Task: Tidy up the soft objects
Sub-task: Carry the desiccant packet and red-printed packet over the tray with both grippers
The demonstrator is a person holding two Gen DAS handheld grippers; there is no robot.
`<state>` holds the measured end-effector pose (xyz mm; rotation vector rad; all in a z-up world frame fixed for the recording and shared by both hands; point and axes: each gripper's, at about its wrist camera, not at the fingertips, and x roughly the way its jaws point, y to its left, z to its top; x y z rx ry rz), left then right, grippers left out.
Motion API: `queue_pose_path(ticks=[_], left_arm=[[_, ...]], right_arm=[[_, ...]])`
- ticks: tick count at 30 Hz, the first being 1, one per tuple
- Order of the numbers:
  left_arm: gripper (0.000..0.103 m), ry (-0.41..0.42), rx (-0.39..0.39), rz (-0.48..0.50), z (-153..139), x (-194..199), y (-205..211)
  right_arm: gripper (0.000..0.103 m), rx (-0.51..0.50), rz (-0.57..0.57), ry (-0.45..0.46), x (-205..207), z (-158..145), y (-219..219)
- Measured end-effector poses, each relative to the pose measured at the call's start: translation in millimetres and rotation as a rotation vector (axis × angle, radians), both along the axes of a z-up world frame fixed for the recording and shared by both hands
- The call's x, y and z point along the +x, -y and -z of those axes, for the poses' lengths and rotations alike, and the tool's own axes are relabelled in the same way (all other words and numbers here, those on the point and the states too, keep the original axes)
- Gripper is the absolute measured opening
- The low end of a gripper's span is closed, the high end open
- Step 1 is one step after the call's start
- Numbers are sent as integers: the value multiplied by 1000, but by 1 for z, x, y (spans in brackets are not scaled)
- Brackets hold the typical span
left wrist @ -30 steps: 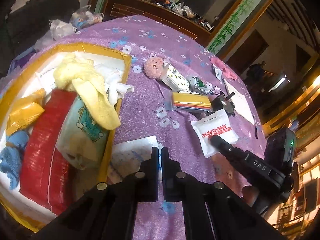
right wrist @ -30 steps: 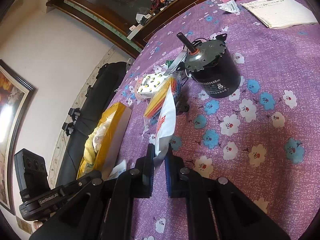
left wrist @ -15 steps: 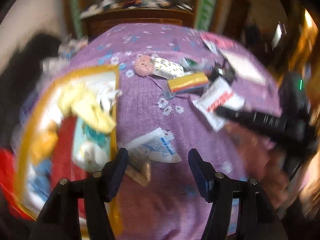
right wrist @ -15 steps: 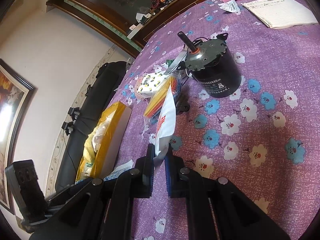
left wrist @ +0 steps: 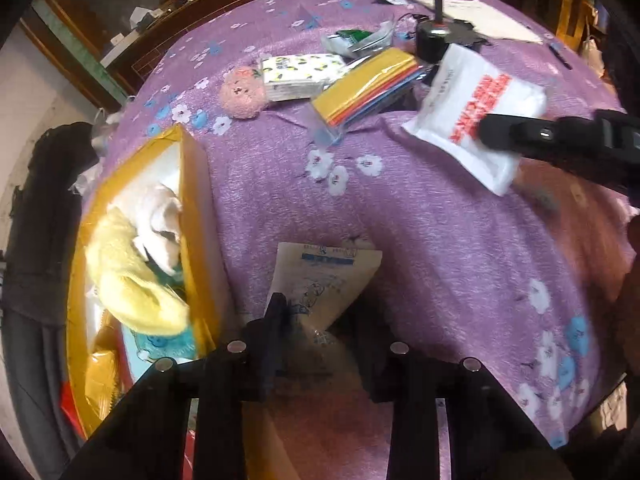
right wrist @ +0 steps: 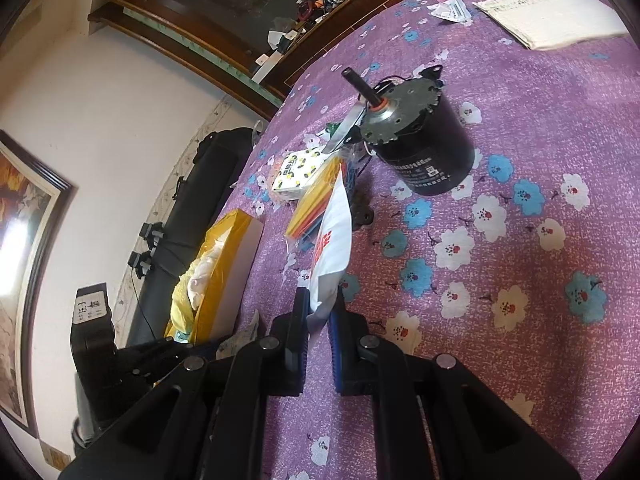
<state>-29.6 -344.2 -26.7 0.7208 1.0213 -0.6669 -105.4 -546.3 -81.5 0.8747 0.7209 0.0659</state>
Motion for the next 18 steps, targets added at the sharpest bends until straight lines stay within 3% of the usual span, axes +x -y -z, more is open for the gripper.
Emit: queue_pose_path(ticks=[1, 3, 5, 10, 13, 18], left_arm=[[30, -24, -30, -23, -3, 3, -3], [29, -108, -168, -100, -18, 10, -21], [28, -175, -349, -158, -38, 14, -41], [28, -264, -598, -334, -65, 17, -98], [28, -217, -665, -402, -89, 14, -139], [28, -114, -702, -514, -112, 43, -187]], right_arm=[[9, 5, -1, 0, 0, 1, 1], [9, 4, -2, 6, -1, -1, 1], [9, -5, -13, 16, -1, -3, -1], [9, -78, -78, 64, -3, -16, -17], [9, -102, -175, 94, -1, -28, -39], [9, -53, -349, 180, 17, -66, -94]])
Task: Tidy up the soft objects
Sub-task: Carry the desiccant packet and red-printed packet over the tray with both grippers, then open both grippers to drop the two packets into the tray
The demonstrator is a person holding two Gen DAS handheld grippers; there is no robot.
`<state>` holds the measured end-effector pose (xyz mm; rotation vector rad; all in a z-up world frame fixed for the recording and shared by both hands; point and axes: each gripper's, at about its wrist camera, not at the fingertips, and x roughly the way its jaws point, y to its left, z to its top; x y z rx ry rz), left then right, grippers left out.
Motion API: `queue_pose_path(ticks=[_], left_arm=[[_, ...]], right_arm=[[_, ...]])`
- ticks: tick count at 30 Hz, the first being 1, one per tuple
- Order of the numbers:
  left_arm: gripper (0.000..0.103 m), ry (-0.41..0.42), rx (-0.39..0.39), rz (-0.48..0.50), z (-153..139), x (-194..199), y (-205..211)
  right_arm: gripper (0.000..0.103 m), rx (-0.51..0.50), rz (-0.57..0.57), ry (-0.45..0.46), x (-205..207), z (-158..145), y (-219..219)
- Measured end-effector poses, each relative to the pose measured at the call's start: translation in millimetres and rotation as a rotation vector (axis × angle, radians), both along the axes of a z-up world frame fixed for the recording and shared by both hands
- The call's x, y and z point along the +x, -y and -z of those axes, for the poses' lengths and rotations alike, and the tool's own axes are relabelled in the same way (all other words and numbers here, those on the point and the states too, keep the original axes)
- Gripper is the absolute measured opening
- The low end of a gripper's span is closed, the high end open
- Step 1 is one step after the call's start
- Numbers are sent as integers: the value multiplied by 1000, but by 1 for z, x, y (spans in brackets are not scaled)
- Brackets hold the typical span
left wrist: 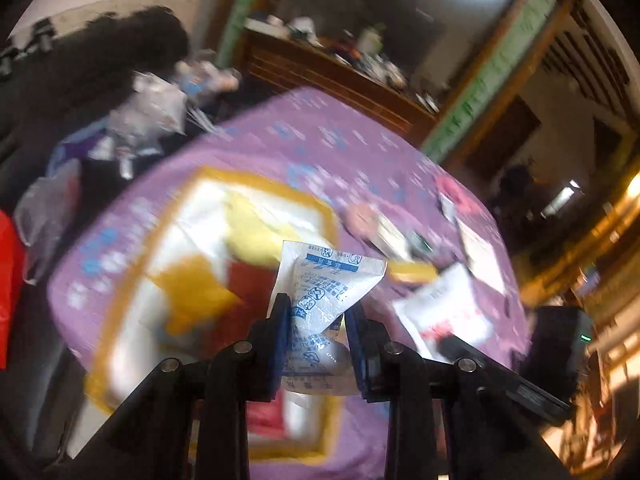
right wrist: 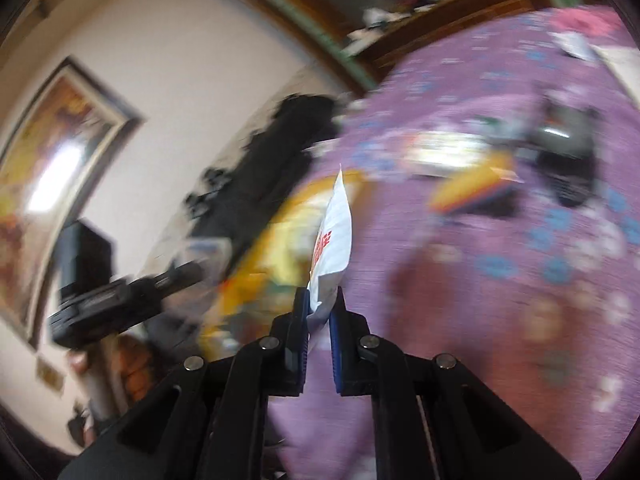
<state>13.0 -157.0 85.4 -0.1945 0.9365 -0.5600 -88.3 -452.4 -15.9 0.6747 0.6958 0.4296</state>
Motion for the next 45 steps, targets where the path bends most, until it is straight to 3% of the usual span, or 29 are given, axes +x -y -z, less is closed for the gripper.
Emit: queue_pose_path(ticks=[2, 6, 11, 16, 18, 19, 20, 21, 23, 27, 31, 35, 40, 45], left_arm=[[28, 27, 29, -51, 2, 15, -11], [28, -3, 36, -92, 21, 52, -20], [28, -12, 94, -139, 53, 88, -20], [31, -16, 99, -139, 68, 97, -13], [44, -36, 50, -128, 71, 97, -14], [60, -50, 21, -121, 71, 96, -14], [71, -62, -14, -125, 71, 93, -17], [73, -62, -35, -132, 69, 89, -19], [74, -60, -53, -133, 65, 80, -19], [80, -45, -34, -132, 60, 56, -16], [80, -36, -43, -128, 52, 24, -16], [80, 0, -44, -103, 36, -24, -9], [80, 17, -68, -26, 19, -75, 16], [80, 50, -39, 85, 12, -111, 53]], right_arm=[[9, -7, -46, 1, 22, -15, -23], [9, -54, -62, -53, 78, -31, -55], [9, -49, -55, -202, 152, -10, -75], [12, -38, -54, -297, 173, 15, -81], [18, -11, -55, -313, 172, 22, -76], [22, 18, -60, -322, 169, 24, -72], [35, 55, -68, -316, 163, 23, -69], [52, 87, -76, -302, 156, 21, -66], [60, 125, -85, -270, 136, 15, -60], [63, 152, -149, -208, 95, 9, -52], [63, 103, -159, -184, 43, 15, -38], [63, 7, -39, -190, -2, 28, -6], [63, 37, 113, -228, -41, 39, 32], [63, -2, 194, -220, -62, 37, 40]])
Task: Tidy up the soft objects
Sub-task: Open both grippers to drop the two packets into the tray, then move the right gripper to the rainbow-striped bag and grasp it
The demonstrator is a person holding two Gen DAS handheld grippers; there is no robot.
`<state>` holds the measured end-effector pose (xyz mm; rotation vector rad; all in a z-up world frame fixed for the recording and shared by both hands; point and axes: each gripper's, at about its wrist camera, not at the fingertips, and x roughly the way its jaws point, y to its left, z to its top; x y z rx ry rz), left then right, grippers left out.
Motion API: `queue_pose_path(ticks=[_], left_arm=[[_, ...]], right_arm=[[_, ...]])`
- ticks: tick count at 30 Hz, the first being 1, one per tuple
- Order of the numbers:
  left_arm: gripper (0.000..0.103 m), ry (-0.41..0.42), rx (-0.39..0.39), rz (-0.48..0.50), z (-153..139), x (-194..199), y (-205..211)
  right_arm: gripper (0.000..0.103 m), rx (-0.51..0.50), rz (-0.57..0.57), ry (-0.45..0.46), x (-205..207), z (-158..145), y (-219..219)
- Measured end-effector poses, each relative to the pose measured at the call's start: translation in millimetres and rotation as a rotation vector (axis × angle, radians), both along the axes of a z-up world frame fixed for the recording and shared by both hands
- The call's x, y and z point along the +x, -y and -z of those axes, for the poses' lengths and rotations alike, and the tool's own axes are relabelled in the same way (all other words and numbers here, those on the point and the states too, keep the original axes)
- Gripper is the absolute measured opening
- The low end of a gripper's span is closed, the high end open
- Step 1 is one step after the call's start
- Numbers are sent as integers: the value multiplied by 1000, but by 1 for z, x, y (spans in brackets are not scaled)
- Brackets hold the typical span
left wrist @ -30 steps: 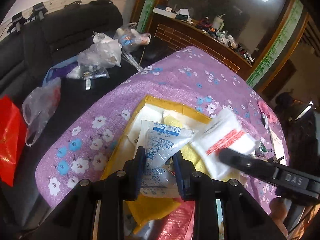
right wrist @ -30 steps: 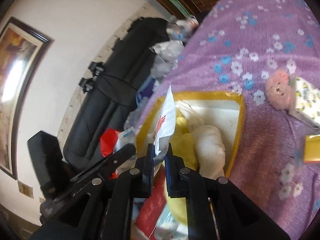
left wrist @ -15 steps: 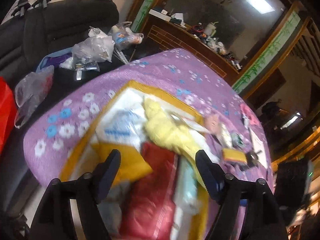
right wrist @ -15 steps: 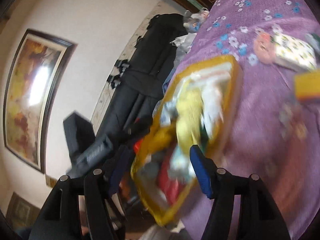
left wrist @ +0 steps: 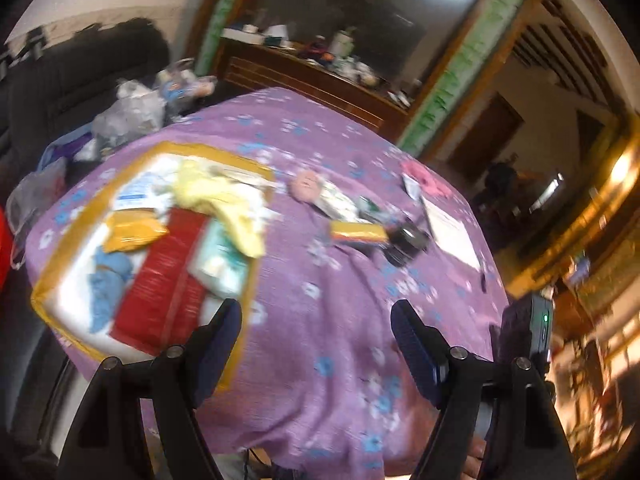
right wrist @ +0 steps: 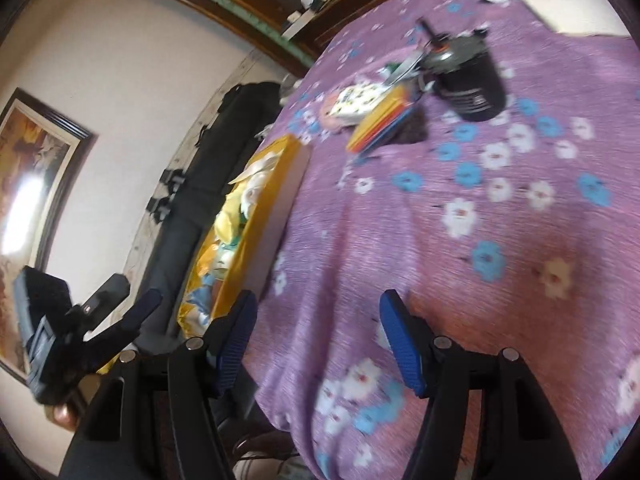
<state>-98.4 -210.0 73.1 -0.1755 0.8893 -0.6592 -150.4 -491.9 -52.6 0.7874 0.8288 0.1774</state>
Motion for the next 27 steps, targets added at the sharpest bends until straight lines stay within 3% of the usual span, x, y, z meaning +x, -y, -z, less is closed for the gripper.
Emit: queue_pose_path(ticks=[11, 20, 27], left_arm=[[80, -2, 2, 70, -1, -22, 28], [81, -37, 41, 64, 9, -7, 40], [90, -85, 34, 27, 27, 17, 47]], right_arm=[[63, -21, 77, -3, -22, -3, 10], [65, 14, 97, 28, -9, -7, 22], [67, -8, 85, 24, 18, -5, 26]])
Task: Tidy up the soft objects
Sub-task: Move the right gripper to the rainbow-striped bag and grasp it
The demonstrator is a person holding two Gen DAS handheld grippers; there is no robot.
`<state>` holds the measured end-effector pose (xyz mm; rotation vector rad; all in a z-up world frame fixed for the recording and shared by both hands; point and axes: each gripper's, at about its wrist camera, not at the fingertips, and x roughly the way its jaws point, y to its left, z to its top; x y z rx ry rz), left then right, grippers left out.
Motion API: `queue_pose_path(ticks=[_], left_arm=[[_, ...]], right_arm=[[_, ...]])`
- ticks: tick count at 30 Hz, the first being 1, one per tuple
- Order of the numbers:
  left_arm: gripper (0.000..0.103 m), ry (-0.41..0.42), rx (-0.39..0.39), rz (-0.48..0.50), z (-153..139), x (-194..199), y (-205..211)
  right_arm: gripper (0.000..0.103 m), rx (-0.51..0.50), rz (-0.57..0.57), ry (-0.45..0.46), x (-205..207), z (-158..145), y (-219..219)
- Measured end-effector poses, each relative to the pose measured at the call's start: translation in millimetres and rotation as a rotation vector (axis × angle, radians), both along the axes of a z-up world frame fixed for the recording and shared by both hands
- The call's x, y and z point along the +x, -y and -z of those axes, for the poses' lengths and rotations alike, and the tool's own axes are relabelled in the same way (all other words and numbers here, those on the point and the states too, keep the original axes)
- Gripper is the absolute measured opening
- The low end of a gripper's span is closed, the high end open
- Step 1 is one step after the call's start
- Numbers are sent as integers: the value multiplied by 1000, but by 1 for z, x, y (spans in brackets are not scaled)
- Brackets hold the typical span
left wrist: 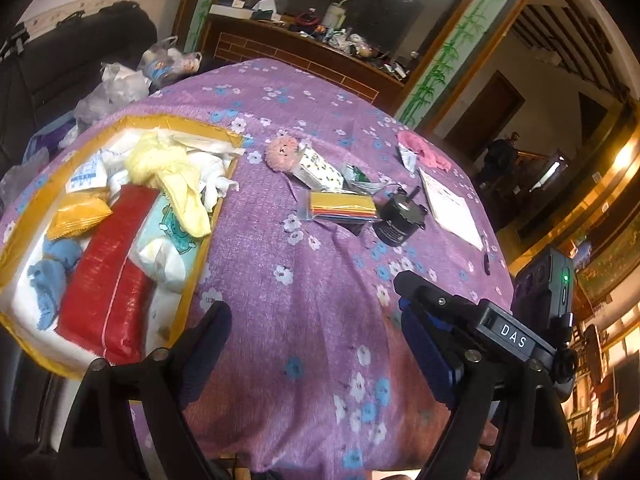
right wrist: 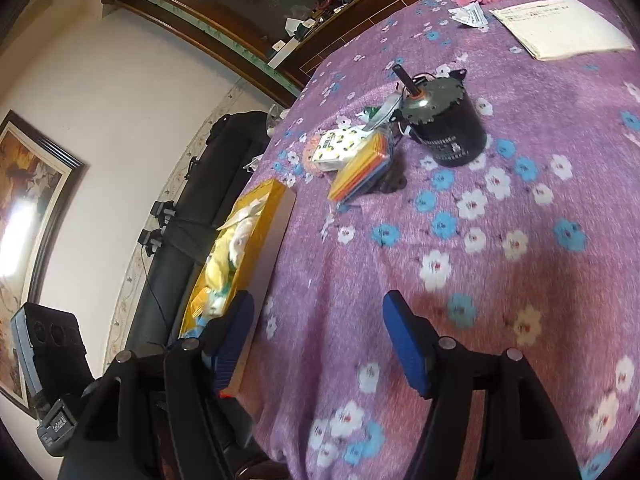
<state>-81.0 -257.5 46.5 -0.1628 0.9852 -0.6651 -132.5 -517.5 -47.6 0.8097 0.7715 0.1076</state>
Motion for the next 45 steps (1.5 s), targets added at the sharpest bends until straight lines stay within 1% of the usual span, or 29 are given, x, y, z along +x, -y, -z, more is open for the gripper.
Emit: queue_pose_path(ticks=[2, 4, 6, 10, 17, 19, 21, 27, 31, 34, 37, 41, 45], left_arm=[[90, -22, -4, 7, 6, 8, 7], [90, -28, -4, 24, 9, 13, 16], [90, -20, 4, 36, 11, 19, 26], [90, -14, -10, 34, 11, 26, 37], [90, 3, 21, 30, 15, 31, 47], [90, 6, 29, 26, 16, 33, 49], [90, 5, 27, 22, 18, 35, 50], [90, 2, 39, 29, 22, 37, 56], [90, 6, 34, 31, 22, 36, 56], [90, -8, 34, 33, 23, 37, 54], [90, 7, 28, 26, 21, 37, 48], [90, -9, 11, 10, 22, 41, 39], [90, -8, -7, -2, 18, 45, 30]], right_arm=[[67, -11, 4, -8, 7, 3, 4], [67, -2, 9, -8, 13, 6, 11], [67, 8, 19, -10, 17, 9, 17], [67, 32, 28, -18, 28, 14, 29], [66, -2, 44, -20, 48, 17, 39], [66, -12, 48, -29, 50, 23, 40], [66, 18, 49, -37, 51, 28, 43], [66, 32, 55, -30, 50, 31, 46], [66, 47, 65, -27, 49, 33, 49], [66, 39, 83, -32, 45, 33, 51], [66, 54, 99, -24, 44, 28, 52], [67, 70, 110, -59, 57, 19, 50], [67, 47, 130, -104, 82, 16, 41]])
